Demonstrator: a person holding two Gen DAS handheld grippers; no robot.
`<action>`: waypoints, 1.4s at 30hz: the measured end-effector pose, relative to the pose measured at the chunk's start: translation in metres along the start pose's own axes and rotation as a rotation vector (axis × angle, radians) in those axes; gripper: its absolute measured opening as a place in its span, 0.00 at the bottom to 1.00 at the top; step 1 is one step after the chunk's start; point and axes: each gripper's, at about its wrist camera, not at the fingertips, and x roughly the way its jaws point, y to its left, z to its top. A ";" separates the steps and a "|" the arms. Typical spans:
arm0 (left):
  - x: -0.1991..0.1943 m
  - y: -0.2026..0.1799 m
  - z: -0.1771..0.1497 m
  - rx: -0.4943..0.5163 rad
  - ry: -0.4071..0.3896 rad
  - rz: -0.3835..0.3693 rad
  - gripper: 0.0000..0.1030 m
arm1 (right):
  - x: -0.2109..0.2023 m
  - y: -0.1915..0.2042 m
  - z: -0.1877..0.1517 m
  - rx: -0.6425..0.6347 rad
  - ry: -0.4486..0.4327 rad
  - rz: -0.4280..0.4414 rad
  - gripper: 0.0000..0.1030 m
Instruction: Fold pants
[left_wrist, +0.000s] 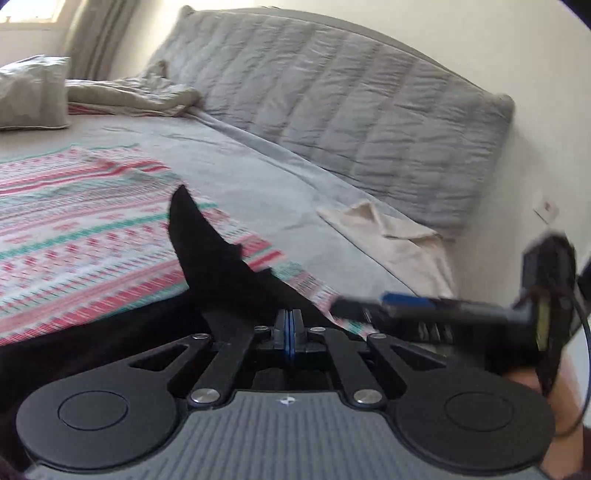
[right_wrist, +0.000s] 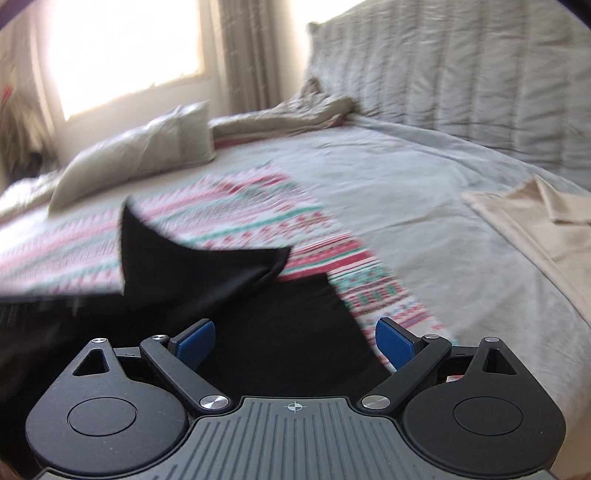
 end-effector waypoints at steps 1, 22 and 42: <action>0.006 -0.008 -0.007 0.008 0.017 -0.017 0.07 | -0.003 -0.009 0.001 0.035 -0.006 0.004 0.93; 0.005 -0.040 -0.076 0.141 0.135 -0.045 0.62 | 0.000 -0.094 -0.026 0.505 0.054 0.286 0.92; -0.109 0.048 -0.063 0.116 0.018 0.382 0.79 | 0.012 -0.033 -0.044 -0.197 0.198 -0.262 0.44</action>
